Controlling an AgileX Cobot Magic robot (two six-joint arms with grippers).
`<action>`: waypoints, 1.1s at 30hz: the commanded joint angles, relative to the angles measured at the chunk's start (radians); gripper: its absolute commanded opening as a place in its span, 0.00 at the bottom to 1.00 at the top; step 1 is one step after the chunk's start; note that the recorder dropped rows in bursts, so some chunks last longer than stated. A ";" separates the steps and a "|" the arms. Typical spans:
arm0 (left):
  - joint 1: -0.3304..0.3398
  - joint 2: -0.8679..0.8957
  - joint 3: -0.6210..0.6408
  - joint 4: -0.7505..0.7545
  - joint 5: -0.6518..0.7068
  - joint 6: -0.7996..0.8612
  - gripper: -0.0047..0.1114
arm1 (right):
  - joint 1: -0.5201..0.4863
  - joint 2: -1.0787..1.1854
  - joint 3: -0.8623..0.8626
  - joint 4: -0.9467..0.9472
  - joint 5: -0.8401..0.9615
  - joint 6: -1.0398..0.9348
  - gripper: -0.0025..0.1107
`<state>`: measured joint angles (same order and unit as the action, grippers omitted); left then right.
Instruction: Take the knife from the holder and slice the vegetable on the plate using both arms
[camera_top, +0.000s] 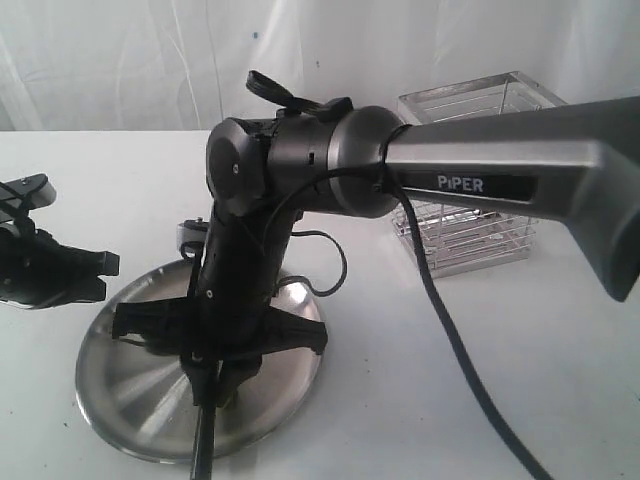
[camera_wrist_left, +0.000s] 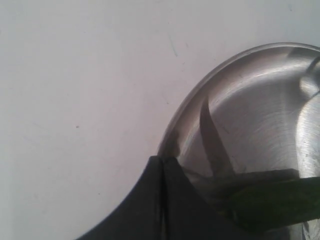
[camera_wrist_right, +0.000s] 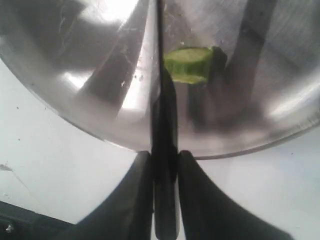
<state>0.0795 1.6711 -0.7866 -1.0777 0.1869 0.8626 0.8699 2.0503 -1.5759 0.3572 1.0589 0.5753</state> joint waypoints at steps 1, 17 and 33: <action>0.000 0.018 0.006 -0.033 0.012 0.005 0.04 | 0.006 -0.005 -0.021 0.034 0.013 0.009 0.02; 0.000 0.046 0.006 -0.096 0.024 0.038 0.04 | 0.006 0.088 -0.078 0.117 0.023 0.020 0.02; 0.038 -0.018 -0.011 -0.108 0.179 0.122 0.04 | 0.006 0.101 -0.078 0.147 0.049 -0.044 0.02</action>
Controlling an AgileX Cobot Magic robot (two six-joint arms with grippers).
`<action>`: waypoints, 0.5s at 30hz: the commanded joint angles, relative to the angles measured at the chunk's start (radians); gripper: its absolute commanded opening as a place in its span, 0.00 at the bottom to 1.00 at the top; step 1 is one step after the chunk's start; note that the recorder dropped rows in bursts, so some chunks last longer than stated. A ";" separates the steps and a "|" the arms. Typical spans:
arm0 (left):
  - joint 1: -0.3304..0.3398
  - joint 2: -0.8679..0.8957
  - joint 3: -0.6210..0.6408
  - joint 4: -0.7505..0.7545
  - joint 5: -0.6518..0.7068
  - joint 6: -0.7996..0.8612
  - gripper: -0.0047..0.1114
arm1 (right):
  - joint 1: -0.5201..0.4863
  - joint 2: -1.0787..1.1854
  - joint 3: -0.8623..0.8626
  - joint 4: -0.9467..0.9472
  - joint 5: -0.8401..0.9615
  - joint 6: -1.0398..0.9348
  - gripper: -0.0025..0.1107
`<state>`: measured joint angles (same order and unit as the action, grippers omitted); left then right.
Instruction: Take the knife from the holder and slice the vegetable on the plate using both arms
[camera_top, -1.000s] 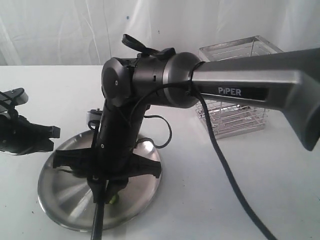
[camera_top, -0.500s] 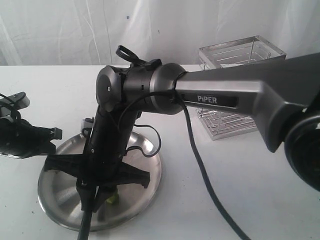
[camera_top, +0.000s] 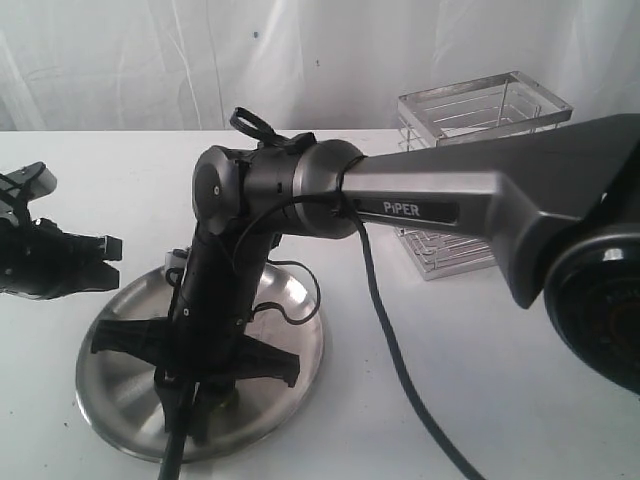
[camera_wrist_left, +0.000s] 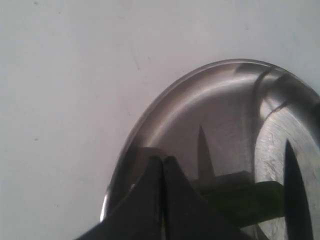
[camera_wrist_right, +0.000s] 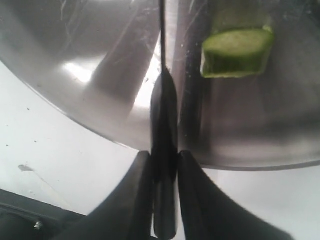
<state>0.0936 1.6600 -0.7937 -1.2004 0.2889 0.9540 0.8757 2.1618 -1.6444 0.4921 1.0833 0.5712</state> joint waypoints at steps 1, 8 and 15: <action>0.028 -0.007 -0.004 0.022 0.089 0.031 0.04 | 0.000 -0.011 -0.009 0.012 0.032 -0.048 0.02; 0.066 -0.007 -0.004 0.085 0.106 0.006 0.09 | -0.054 -0.013 -0.009 0.097 0.065 -0.124 0.02; 0.067 -0.007 -0.004 0.141 0.059 0.008 0.39 | -0.070 -0.021 -0.009 0.089 0.070 -0.133 0.02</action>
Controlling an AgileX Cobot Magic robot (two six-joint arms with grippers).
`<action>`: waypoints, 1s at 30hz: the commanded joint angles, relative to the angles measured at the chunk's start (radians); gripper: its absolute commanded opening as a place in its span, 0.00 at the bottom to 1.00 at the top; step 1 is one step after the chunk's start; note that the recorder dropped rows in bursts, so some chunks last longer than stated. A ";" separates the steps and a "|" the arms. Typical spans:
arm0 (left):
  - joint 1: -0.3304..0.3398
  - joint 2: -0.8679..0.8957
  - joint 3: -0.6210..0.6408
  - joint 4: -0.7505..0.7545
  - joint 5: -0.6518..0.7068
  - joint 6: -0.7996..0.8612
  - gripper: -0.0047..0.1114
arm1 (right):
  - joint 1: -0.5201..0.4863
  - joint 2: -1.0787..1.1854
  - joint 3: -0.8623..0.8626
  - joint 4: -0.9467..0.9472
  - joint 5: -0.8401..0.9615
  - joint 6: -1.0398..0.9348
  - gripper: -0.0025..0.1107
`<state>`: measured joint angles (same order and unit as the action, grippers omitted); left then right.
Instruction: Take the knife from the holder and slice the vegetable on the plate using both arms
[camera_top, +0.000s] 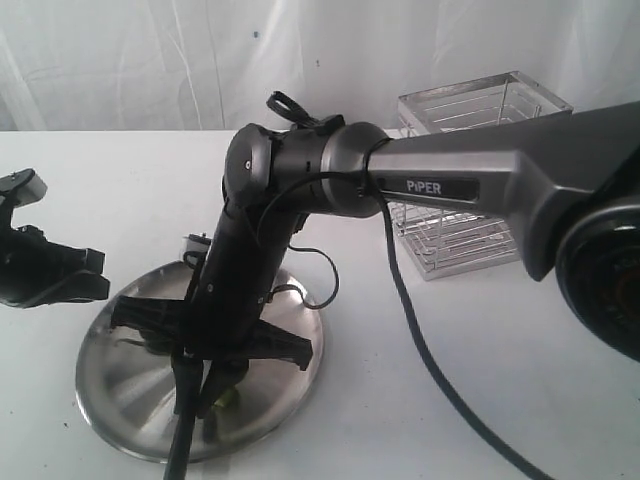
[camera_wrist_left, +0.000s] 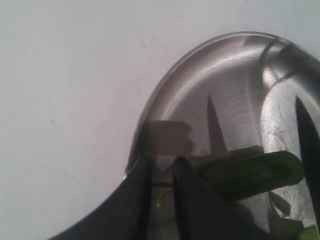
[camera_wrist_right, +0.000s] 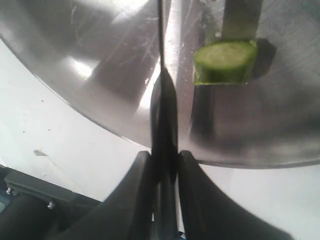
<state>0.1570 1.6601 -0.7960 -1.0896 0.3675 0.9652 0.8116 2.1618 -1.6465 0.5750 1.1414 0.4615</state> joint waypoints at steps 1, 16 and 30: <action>0.004 -0.002 -0.002 0.030 -0.025 -0.003 0.43 | -0.005 -0.023 -0.007 0.006 0.012 -0.030 0.02; 0.000 0.149 -0.002 -0.083 0.110 -0.002 0.50 | -0.015 -0.136 -0.007 -0.032 -0.029 -0.059 0.02; -0.002 0.136 -0.002 -0.267 0.259 0.086 0.50 | -0.024 -0.134 -0.005 -0.185 0.080 0.039 0.02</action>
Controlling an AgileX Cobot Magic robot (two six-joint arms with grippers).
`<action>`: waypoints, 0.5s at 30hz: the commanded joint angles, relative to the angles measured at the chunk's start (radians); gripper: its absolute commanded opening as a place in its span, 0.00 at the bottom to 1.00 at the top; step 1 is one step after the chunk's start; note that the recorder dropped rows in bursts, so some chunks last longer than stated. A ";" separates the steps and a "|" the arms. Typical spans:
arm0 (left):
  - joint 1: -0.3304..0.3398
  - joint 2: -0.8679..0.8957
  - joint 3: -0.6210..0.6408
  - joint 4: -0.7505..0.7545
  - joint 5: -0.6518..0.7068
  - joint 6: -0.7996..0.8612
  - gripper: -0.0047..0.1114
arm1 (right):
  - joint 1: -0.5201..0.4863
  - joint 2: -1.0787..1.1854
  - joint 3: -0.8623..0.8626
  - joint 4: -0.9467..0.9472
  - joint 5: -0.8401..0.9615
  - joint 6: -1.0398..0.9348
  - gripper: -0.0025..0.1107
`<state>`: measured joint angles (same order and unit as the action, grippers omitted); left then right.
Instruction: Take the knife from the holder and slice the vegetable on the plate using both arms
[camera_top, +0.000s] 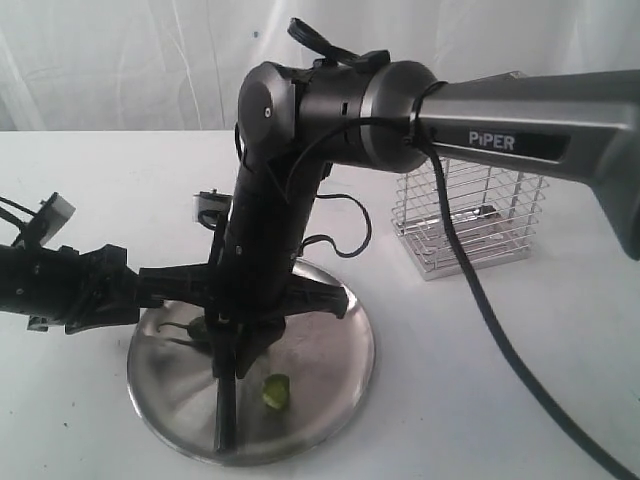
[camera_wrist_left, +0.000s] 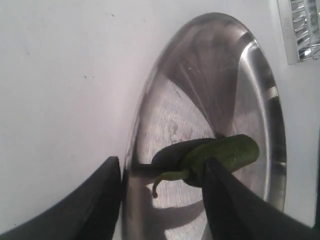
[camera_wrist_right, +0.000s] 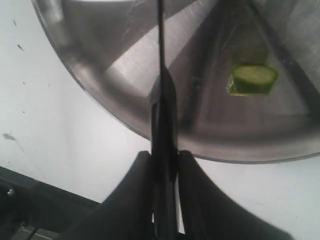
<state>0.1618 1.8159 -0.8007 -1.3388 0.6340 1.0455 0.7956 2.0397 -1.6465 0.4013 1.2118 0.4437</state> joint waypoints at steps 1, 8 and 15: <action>-0.007 -0.025 0.003 -0.018 -0.013 0.005 0.50 | -0.008 -0.009 -0.005 -0.049 0.009 0.102 0.02; -0.007 -0.024 0.003 -0.068 -0.034 0.007 0.50 | -0.010 0.029 -0.003 0.015 0.009 0.134 0.02; -0.007 -0.024 0.003 -0.098 -0.030 0.028 0.50 | -0.017 0.077 -0.003 0.045 0.009 0.173 0.02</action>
<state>0.1618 1.8004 -0.8007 -1.4205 0.5892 1.0584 0.7899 2.1160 -1.6465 0.4656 1.2173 0.5879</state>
